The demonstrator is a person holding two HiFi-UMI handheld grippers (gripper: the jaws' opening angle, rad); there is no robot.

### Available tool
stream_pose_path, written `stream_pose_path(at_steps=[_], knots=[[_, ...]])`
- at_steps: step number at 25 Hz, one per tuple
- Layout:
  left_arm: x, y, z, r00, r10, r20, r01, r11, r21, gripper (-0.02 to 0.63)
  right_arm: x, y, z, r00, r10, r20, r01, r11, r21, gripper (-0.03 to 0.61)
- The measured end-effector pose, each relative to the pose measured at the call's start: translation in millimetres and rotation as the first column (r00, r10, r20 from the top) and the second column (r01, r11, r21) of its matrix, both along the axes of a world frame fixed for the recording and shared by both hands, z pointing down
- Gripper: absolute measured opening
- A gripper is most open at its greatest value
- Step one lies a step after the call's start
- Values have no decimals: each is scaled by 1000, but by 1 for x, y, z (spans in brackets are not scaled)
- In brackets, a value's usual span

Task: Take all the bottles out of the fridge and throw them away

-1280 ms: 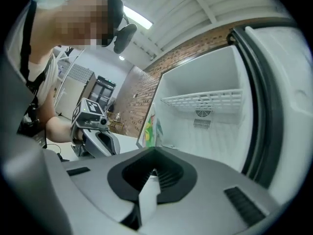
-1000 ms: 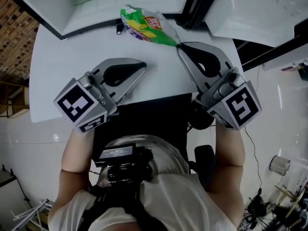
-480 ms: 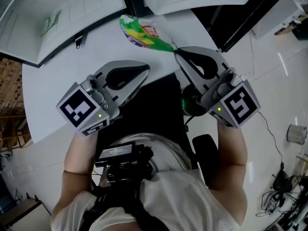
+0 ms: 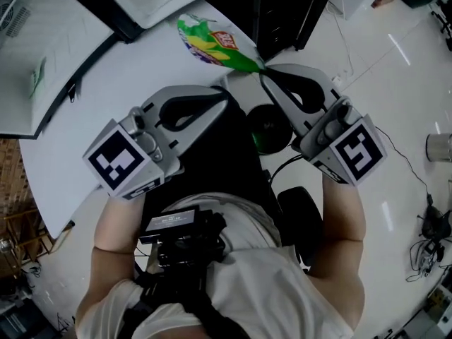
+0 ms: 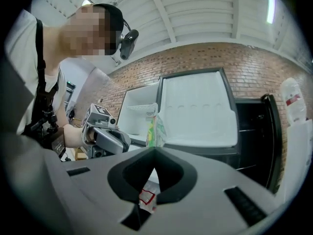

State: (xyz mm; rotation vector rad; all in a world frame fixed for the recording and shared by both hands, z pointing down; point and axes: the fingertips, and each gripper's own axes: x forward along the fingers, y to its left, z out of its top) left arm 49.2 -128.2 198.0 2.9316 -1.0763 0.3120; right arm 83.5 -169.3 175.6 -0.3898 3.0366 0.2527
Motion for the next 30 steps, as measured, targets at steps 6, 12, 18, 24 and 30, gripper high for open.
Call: stream_pose_path(at_steps=[6, 12, 18, 24, 30], knots=[[80, -7, 10, 990, 139, 3, -139, 990, -39, 14, 74, -13, 24, 993, 118, -16, -118, 991, -57, 3], [126, -12, 49, 976, 219, -4, -219, 972, -82, 14, 127, -23, 71, 976, 199, -93, -210, 968, -135, 3], [141, -23, 108, 977, 213, 7, -208, 962, -178, 14, 142, -32, 150, 954, 215, -211, -257, 946, -199, 3], [131, -39, 151, 983, 179, 27, -168, 957, -238, 14, 134, -34, 246, 899, 169, -405, -292, 919, -265, 3], [132, -53, 180, 981, 192, 36, -177, 952, -251, 14, 119, -30, 325, 863, 98, -495, -278, 911, -305, 3]])
